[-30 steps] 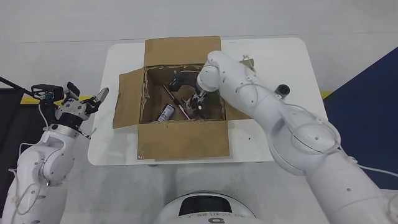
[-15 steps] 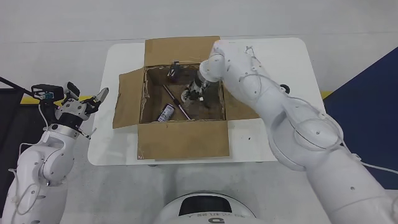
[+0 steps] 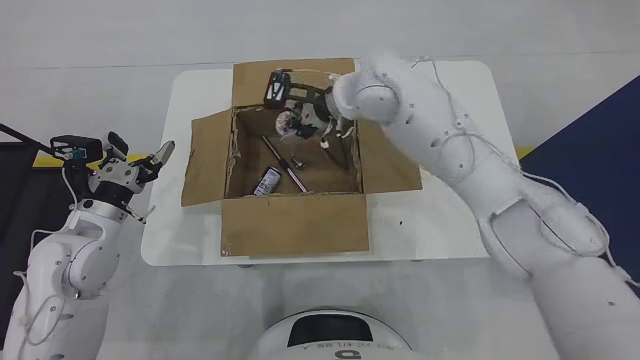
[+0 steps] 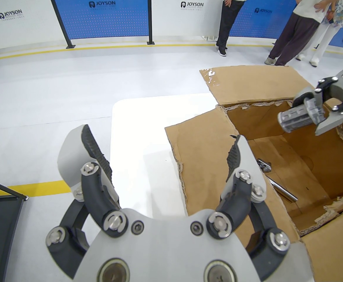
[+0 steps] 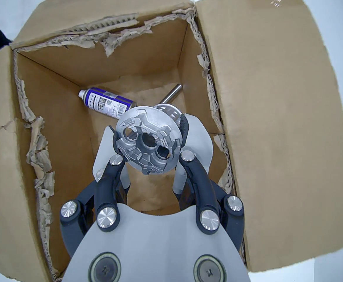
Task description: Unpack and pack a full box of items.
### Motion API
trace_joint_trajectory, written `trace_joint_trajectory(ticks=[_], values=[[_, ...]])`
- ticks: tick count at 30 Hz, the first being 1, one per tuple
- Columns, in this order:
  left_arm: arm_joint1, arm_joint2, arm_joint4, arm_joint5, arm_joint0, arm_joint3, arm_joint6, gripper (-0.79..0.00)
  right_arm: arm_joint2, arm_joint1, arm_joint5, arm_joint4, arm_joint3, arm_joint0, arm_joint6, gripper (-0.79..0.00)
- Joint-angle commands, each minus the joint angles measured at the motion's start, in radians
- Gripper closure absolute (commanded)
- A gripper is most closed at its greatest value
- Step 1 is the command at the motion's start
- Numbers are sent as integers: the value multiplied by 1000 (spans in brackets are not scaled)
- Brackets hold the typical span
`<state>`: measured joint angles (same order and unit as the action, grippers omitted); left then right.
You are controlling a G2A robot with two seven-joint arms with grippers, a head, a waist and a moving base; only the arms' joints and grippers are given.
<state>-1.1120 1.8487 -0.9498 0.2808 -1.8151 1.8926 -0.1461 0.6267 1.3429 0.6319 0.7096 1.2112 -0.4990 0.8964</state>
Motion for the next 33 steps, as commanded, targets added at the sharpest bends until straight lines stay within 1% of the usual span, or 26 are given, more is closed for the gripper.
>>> trace_joint_trajectory(ticks=[1,2,3,13,16,18,20,24,25,28,33], values=[[0,0,0,0,0,0,0,-785,91,-49,-38,20,192,-96,48,0],[0,0,0,0,0,0,0,-785,146,-76,-23,11,287,-161,69,0],[0,0,0,0,0,0,0,-785,171,-88,-13,6,323,-189,80,0],[0,0,0,0,0,0,0,-785,171,-88,-13,6,323,-189,80,0],[0,0,0,0,0,0,0,-785,218,-97,-35,20,330,-213,15,0],[0,0,0,0,0,0,0,-785,291,-115,-48,29,342,-243,-20,0],[0,0,0,0,0,0,0,-785,386,-136,-58,27,380,-297,-64,0],[0,0,0,0,0,0,0,-785,625,-183,-99,41,487,-461,-149,0],[0,0,0,0,0,0,0,-785,682,-193,-104,38,508,-504,-160,0],[0,0,0,0,0,0,0,-785,843,-215,-168,32,550,-622,-178,0],[0,0,0,0,0,0,0,-785,1027,-233,-262,-51,555,-762,-173,0]])
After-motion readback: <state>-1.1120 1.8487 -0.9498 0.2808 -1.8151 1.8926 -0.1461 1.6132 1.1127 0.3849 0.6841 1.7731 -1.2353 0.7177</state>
